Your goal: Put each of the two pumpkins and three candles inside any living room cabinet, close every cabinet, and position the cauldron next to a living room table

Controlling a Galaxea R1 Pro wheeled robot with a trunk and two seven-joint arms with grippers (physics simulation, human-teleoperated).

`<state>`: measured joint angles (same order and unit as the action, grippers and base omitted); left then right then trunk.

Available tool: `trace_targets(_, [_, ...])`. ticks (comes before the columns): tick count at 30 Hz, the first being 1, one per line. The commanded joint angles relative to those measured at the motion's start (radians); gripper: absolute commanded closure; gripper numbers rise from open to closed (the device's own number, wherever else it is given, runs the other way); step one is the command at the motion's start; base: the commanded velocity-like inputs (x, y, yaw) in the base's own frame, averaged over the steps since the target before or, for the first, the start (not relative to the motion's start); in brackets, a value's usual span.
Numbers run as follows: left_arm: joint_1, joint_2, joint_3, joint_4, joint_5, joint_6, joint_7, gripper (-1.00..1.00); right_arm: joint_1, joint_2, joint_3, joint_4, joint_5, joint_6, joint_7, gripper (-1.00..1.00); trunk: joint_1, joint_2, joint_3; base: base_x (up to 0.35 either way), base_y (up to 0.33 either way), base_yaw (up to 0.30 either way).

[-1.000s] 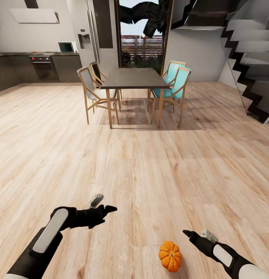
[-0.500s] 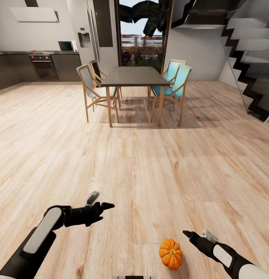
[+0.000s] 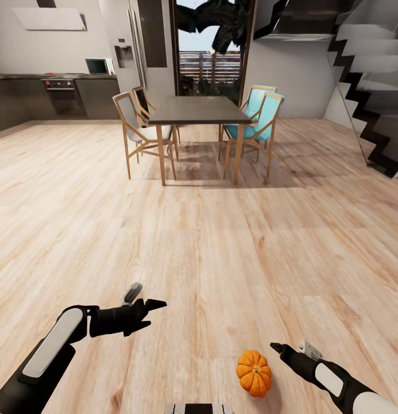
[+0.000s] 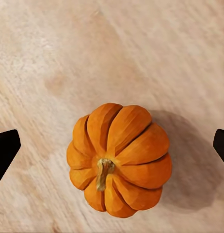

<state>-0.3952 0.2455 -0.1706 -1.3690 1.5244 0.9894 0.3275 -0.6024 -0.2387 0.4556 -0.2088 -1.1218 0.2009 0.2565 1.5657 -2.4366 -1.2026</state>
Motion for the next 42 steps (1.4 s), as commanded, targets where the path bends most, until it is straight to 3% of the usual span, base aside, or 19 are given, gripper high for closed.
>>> trace_targets(1, [-0.001, 0.001, -0.001, -0.001, 0.011, 0.0, 0.01, -1.0, 0.0, -0.001, 0.003, 0.0, -0.006, 0.004, 0.001, -1.0, 0.004, -0.008, -0.004, 0.0, 0.0, 0.0])
trace_targets(9, [-0.001, 0.0, -0.001, -0.001, 0.011, 0.0, 0.01, -1.0, 0.0, -0.001, 0.046, 0.0, -0.007, 0.005, -0.004, -1.0, 0.034, -0.063, -0.029, 0.0, 0.0, 0.0])
trace_targets(42, [-0.001, 0.001, -0.001, -0.001, 0.011, 0.0, 0.01, -1.0, 0.0, -0.001, 0.051, 0.001, -0.007, 0.006, 0.007, -1.0, 0.049, -0.071, -0.157, 0.0, 0.0, 0.0])
